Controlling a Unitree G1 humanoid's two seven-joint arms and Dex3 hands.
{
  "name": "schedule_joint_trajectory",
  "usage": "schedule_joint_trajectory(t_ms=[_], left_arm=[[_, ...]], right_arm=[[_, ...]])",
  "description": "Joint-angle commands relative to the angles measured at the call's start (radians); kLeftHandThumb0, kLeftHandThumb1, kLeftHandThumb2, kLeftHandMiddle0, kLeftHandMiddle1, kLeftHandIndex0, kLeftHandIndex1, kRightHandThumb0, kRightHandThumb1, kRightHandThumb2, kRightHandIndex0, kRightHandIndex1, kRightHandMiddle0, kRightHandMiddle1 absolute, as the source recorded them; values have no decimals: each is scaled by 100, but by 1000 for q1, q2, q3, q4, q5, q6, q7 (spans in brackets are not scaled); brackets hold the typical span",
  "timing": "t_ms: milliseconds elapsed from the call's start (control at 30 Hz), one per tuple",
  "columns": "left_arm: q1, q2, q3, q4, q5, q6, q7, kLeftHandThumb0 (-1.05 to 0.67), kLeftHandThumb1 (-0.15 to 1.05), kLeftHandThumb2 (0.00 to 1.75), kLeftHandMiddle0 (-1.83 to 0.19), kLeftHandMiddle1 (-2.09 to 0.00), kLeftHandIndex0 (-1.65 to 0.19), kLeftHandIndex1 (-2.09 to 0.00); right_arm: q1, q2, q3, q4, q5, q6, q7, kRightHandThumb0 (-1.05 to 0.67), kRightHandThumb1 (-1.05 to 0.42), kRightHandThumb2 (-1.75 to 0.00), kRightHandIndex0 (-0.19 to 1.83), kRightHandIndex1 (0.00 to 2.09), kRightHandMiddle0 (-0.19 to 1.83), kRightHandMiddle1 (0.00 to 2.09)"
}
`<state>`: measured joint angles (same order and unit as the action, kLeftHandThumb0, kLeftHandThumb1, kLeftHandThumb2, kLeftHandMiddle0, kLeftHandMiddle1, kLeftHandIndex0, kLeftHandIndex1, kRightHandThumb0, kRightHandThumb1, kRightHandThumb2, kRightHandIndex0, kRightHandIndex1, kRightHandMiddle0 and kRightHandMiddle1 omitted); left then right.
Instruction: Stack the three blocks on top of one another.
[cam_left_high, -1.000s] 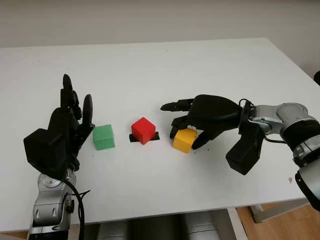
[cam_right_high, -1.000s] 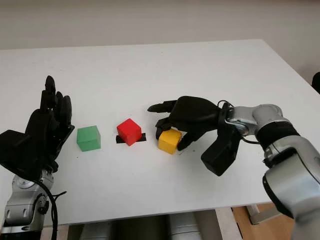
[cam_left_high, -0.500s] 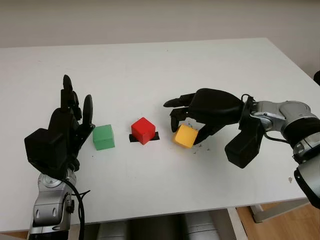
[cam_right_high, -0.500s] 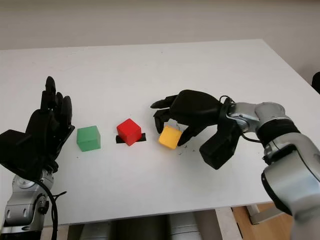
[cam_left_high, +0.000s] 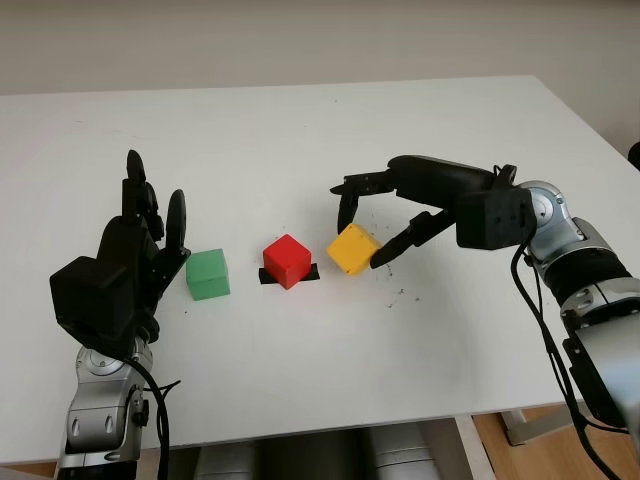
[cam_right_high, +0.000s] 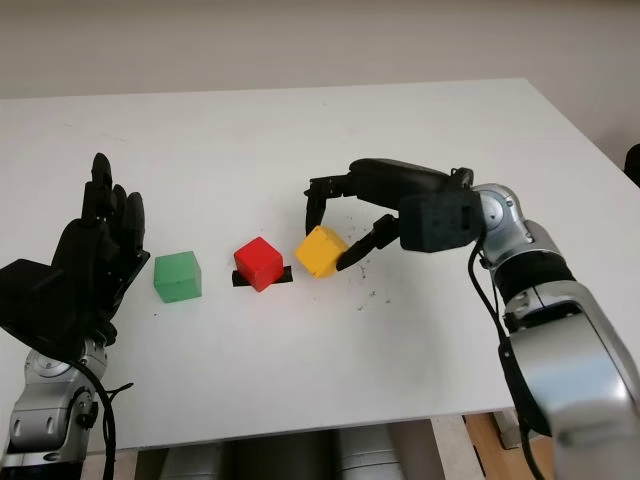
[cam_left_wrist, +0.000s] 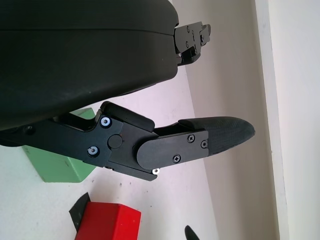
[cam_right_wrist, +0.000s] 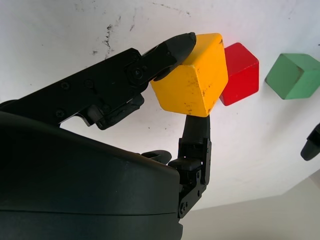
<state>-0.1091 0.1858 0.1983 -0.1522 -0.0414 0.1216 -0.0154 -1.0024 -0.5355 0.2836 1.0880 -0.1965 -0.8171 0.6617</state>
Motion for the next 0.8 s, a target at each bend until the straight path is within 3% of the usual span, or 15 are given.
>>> schedule_joint_trajectory(t_ms=[0, 167, 500, 767], left_arm=[[0, -2, -1, -8, -2, -8, 0, -72, 105, 59, 19, 0, 19, 0], [0, -1, 0, -6, -5, -13, -4, -73, 105, 59, 19, 0, 19, 0], [-1, -4, 0, -6, 2, -5, 7, -73, 105, 60, 19, 0, 19, 0], [3, -8, -2, -12, 4, -8, 7, -73, 105, 60, 19, 0, 19, 0]], right_arm=[[2, 11, -26, -20, 19, 16, 19, -44, -93, -6, 33, 4, 41, 145], [0, 30, -62, -32, 46, 63, 43, -45, -91, -5, 33, 4, 42, 148], [-1, 117, -133, -103, 132, 284, 84, -52, -93, -6, 25, 2, 40, 151], [12, 214, -157, -95, 151, 337, 49, -52, -93, -6, 25, 3, 42, 149]])
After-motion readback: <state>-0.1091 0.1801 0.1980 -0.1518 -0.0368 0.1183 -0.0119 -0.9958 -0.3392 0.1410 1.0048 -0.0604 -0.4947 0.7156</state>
